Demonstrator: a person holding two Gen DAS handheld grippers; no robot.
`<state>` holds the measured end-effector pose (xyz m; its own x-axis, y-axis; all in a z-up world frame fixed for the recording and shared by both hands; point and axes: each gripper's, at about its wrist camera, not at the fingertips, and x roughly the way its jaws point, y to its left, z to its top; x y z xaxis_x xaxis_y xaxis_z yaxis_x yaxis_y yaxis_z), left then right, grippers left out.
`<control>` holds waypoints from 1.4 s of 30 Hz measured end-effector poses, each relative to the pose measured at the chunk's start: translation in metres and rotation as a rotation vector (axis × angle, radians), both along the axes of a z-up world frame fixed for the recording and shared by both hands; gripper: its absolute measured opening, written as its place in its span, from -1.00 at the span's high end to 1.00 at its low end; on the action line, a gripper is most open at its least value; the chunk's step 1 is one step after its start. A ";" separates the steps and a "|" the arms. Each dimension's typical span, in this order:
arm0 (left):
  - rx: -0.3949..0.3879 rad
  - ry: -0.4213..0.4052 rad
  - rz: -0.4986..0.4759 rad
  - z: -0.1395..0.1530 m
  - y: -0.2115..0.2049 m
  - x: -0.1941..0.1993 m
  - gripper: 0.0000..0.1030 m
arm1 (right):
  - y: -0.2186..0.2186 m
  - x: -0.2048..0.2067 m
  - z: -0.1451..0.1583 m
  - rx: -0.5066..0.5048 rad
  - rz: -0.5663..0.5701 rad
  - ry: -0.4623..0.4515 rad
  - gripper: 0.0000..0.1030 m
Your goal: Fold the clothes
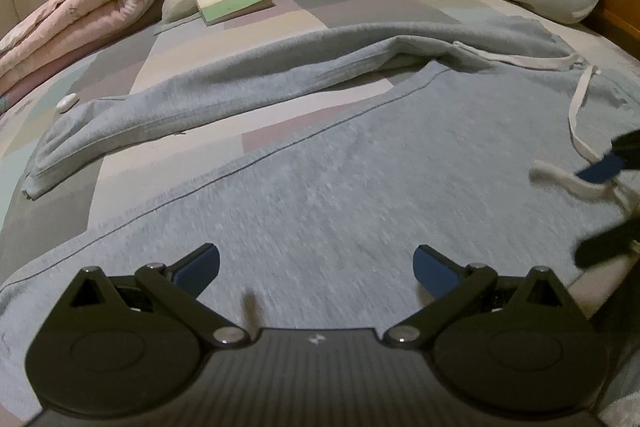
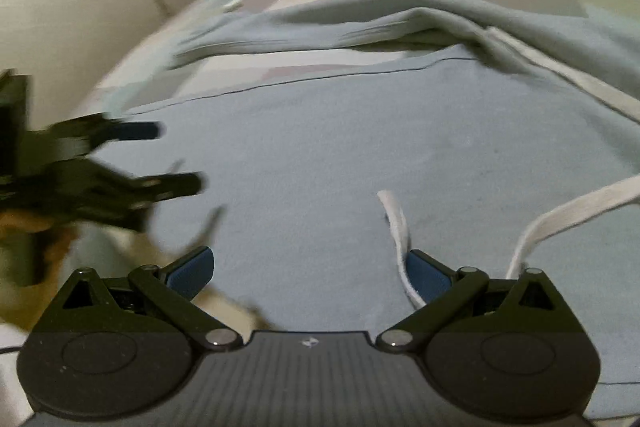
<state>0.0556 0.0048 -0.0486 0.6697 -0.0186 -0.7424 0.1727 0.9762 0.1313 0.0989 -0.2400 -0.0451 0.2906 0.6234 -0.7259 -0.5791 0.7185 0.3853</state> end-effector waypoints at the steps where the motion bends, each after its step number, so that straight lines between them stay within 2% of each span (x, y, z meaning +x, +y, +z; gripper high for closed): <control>1: -0.005 -0.002 -0.003 0.000 0.000 0.000 -0.99 | 0.000 0.001 0.003 -0.009 -0.004 -0.007 -1.00; 8: -0.011 0.006 -0.019 -0.002 -0.002 0.002 -0.99 | 0.001 0.014 0.005 -0.038 -0.050 -0.014 -1.00; 11: -0.012 0.008 -0.020 -0.001 0.000 0.003 -0.99 | 0.007 0.015 -0.002 -0.031 -0.023 0.031 -1.00; 15: -0.016 0.005 -0.023 0.001 0.002 0.007 -0.99 | 0.014 0.010 0.006 -0.008 0.047 0.027 -1.00; 24: -0.054 -0.050 -0.064 0.011 0.003 0.036 -0.99 | 0.002 0.048 0.031 -0.046 -0.048 -0.085 -1.00; 26: -0.065 -0.056 -0.071 0.011 0.004 0.046 -0.99 | 0.000 0.062 0.035 -0.034 -0.053 -0.112 -0.80; 28: -0.082 -0.061 -0.078 0.009 0.006 0.057 -0.99 | 0.002 0.079 0.037 -0.044 -0.058 -0.127 -0.40; 29: -0.091 -0.063 -0.082 0.008 0.007 0.062 -0.99 | 0.003 0.087 0.039 -0.050 -0.061 -0.134 -0.31; 30: -0.098 -0.063 -0.086 0.006 0.008 0.068 -0.99 | 0.006 0.097 0.039 -0.062 -0.063 -0.142 -0.14; 32: -0.096 -0.065 -0.090 0.003 0.011 0.081 -0.99 | 0.011 0.119 0.040 -0.085 -0.067 -0.159 -0.03; 34: -0.093 -0.067 -0.094 -0.001 0.013 0.094 -0.99 | 0.020 0.142 0.041 -0.099 -0.064 -0.171 0.17; 38: -0.089 -0.079 -0.097 -0.005 0.017 0.124 -0.99 | 0.042 0.182 0.040 -0.117 -0.028 -0.191 0.22; 42: -0.078 -0.128 -0.094 0.000 0.020 0.152 -0.99 | 0.060 0.211 0.045 -0.116 0.008 -0.225 0.22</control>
<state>0.2075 0.0245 -0.0491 0.7509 -0.1395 -0.6455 0.2504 0.9646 0.0828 0.3103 -0.1799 -0.0001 0.4489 0.5424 -0.7102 -0.6466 0.7457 0.1608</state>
